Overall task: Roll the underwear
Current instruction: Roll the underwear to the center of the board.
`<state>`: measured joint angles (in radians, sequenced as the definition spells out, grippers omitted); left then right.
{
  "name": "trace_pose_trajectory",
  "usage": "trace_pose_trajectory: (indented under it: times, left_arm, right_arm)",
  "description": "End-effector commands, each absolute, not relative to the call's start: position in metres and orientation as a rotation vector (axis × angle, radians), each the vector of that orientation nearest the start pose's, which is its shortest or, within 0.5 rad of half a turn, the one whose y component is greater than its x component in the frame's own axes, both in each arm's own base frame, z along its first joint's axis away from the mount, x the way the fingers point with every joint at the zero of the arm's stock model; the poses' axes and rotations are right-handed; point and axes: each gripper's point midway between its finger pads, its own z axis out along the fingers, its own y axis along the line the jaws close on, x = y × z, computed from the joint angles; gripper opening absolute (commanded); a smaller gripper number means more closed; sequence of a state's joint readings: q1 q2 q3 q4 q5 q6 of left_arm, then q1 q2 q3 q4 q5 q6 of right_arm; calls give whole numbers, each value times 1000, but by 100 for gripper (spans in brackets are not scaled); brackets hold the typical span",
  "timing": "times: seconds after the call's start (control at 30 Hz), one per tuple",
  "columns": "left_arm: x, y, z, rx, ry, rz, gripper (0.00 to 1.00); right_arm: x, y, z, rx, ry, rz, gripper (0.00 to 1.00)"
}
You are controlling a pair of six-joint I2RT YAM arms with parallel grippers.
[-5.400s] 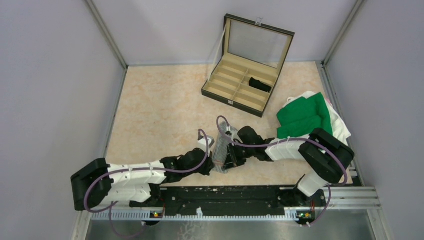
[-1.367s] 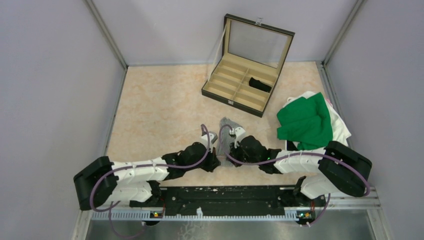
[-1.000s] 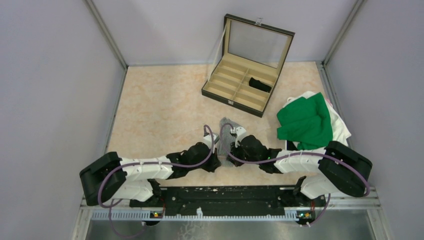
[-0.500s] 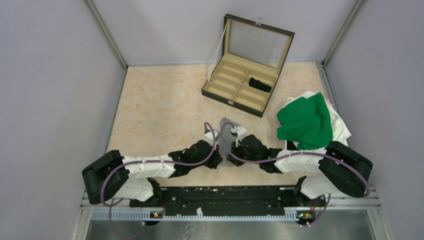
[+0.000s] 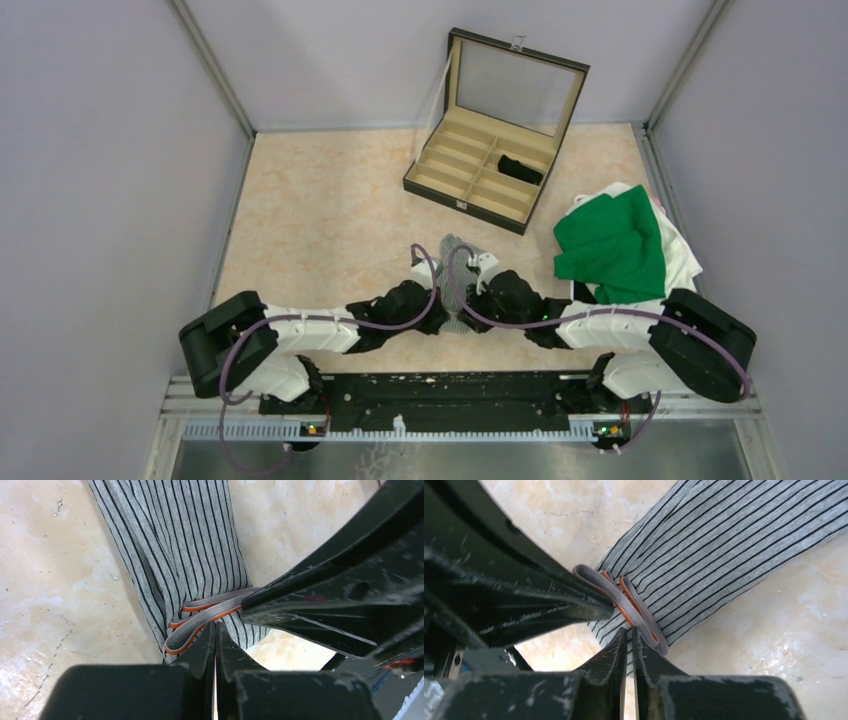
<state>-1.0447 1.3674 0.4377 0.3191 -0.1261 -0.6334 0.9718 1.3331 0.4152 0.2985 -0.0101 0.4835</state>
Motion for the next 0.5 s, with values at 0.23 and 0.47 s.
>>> trace_pose_trajectory:
  times: [0.23,0.47]
  left_arm:
    - [163,-266,-6,331,2387,-641,0]
    - [161,-264,-13,337,2414,-629,0]
  right_arm:
    - [206,277,126,-846,1703,599,39]
    - [191,279,132,-1401,1437,373,44]
